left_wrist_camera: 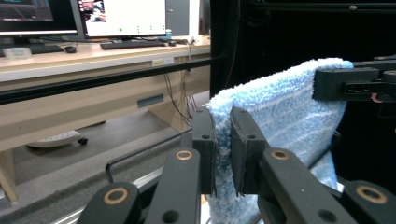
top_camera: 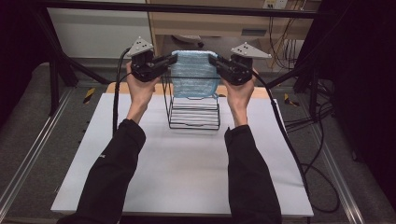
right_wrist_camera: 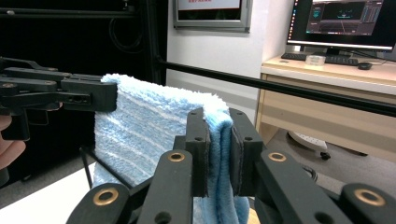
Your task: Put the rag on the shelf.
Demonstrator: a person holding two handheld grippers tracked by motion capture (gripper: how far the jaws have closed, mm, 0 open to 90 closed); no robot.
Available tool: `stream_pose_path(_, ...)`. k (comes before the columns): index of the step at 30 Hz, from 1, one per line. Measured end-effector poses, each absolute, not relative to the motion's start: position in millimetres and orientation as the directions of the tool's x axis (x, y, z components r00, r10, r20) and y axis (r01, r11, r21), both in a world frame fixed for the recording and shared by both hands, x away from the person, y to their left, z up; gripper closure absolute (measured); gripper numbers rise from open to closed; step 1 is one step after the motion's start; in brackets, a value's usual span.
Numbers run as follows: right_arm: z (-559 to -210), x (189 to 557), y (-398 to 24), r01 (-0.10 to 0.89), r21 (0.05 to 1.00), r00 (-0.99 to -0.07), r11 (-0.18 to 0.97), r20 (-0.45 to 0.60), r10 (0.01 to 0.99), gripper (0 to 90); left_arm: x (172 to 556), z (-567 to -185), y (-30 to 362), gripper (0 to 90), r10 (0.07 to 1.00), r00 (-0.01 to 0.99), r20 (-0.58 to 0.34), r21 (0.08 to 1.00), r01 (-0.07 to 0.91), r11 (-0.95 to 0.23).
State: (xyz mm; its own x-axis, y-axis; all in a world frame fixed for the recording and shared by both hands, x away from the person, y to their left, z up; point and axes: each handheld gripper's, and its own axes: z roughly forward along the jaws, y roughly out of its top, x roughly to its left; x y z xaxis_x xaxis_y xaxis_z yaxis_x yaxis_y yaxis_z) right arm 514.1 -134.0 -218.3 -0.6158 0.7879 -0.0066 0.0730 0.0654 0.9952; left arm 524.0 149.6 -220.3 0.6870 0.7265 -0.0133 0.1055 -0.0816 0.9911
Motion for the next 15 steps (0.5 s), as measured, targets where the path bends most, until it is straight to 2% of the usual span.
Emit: stream_pose_path(15,-228.3,491.2,-137.6,0.067,0.992,-0.648,0.106,-0.038,0.760,79.8,501.7,-227.6,154.9,80.5,0.684,0.730,0.017,0.983,0.112,-0.143)
